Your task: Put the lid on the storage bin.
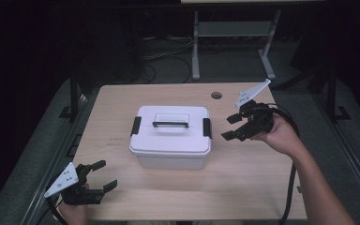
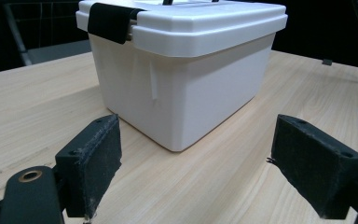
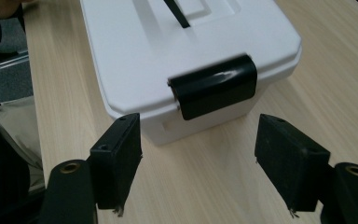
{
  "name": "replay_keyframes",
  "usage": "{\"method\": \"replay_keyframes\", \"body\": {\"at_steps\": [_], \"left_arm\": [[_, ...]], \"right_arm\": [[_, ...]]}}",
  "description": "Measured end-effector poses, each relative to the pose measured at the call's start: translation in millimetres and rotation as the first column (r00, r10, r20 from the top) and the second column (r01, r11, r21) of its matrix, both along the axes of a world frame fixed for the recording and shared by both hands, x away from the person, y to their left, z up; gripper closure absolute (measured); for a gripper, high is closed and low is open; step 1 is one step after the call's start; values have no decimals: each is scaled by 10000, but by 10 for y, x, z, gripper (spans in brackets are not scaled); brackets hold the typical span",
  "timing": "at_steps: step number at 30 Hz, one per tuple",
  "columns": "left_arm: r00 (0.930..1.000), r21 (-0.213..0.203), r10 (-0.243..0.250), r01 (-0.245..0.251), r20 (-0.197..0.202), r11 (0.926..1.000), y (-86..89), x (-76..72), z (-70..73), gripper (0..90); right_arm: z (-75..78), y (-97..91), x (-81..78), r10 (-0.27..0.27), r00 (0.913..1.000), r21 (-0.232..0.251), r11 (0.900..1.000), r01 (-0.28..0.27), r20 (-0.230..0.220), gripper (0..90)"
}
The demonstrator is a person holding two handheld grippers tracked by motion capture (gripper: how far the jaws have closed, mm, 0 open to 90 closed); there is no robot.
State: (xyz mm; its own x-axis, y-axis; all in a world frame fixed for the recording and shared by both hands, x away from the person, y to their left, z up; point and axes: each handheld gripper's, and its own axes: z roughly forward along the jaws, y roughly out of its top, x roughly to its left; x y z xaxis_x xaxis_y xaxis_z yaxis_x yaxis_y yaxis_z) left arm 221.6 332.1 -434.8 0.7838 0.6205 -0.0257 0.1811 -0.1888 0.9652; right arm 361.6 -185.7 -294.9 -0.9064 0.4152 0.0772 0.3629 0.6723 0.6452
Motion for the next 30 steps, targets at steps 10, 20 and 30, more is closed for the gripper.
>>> {"method": "replay_keyframes", "body": {"at_steps": [10,20,30], "left_arm": [[10000,23,3,-3,11,10000,-2,3,-2,157],[10000,50,13,-13,7,10000,0,5,-5,157],[10000,76,13,-13,1,10000,-5,4,-5,157]], "right_arm": [[-131,-116,-38,-159,9998,-14,9999,159,-155,310],[-271,-225,-82,-370,9986,-123,9993,366,-373,309],[-371,-311,-128,-539,9973,-293,9982,525,-498,305]]}}
